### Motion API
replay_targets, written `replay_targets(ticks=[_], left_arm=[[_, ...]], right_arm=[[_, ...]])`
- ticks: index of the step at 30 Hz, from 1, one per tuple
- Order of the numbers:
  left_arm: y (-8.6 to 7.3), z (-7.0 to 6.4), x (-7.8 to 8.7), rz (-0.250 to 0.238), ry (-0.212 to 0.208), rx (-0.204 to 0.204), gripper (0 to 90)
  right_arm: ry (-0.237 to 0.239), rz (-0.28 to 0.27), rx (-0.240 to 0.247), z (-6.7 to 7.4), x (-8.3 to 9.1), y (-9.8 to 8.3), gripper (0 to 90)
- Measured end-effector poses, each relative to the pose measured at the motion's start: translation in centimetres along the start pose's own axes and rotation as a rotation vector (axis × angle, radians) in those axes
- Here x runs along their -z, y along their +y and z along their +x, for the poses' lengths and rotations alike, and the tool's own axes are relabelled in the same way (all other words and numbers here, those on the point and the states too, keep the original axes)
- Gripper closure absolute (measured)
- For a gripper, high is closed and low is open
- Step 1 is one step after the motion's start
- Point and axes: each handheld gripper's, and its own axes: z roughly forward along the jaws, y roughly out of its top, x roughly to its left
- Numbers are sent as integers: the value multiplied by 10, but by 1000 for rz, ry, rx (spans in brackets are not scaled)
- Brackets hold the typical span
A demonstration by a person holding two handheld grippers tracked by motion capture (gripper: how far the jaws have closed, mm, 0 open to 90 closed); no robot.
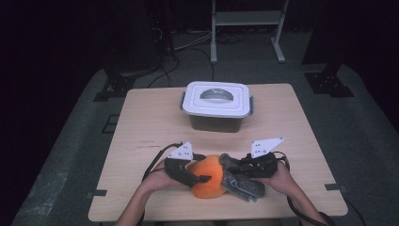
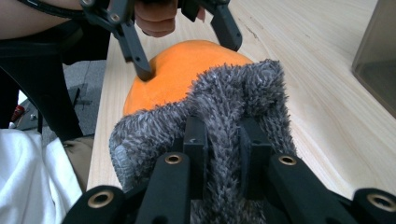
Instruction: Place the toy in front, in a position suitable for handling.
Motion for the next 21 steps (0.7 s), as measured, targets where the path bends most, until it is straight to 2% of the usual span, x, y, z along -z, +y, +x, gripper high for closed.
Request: replay_targets(ticks=[4,11,13,18,20,21], left_arm=[[-5,3,2,-2,0,12,319],[-10,9,5,-12,-6,45,320],[-11,10,6,-13,-9,44,319],[-9,7,3,-18,-21,29,320],[-9,6,3,-15,-20,20,320],[-9,6,3,-13,-20,17,320]], right_arm=[[14,11,-28,-5,0,-5,752],[-12,116,-81,-19,3,-20,748],[-28,102,-73,-19,7,-17,750],[-19,-14,-45,-11,12,-3,753],[-1,-26,-35,-8,9,1,754],[4,-14,-32,-6,6,1,754]])
